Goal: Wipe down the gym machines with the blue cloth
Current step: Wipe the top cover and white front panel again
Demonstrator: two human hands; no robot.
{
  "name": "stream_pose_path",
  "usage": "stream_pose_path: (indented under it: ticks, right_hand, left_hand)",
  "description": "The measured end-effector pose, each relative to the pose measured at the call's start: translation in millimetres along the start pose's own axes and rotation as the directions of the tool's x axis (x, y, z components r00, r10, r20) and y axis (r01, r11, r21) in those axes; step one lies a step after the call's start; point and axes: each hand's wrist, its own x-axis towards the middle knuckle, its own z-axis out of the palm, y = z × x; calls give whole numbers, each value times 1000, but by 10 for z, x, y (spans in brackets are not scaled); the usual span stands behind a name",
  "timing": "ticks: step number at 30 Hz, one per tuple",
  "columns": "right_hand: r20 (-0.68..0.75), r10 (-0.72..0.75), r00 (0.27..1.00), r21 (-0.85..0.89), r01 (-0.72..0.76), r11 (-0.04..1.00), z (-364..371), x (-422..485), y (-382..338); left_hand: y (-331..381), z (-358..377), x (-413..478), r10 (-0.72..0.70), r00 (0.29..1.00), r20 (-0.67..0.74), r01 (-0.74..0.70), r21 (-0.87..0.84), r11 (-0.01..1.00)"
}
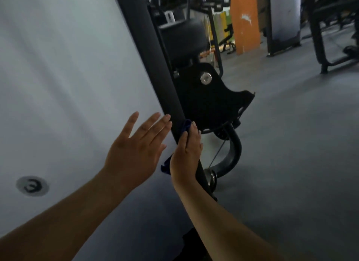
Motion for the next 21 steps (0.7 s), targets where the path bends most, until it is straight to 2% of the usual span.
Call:
stream_pose_path:
  ticks: [3,6,8,11,14,16,18,21]
  right_hand:
    - [47,-31,998,63,28,998,-20,78,64]
    - [3,17,1000,10,-17,1000,-30,-40,202]
    - [-22,-4,1000,-35,3,999,17,-5,36]
    - [28,-209,978,-70,210,975,195,173,-616]
    - [98,-410,907,-136,420,897,370,337,-1326]
    - [106,-427,898,-132,438,889,400,383,-1411]
    - [113,-407,906,-129,420,899,330,331,-1270]
    - [116,-367,923,-228,384,895,292,237,-1101]
  left_hand:
    - [-211,-100,83,-23,999,-22,23,1,1000]
    - [-393,-205,164,-69,997,-30,68,-5,998]
    - [-579,-289,265,-72,995,-65,73,17,997]
    - [-853,-408,411,-70,995,-66,73,47,996]
    - [-926,-430,448,-3,999,40,-1,97,995]
    - [-935,-451,431,-3,1000,28,0,87,996]
    - [-995,-481,430,-72,996,-55,73,26,997]
    - [-1146,-539,464,-62,993,-99,65,25,998]
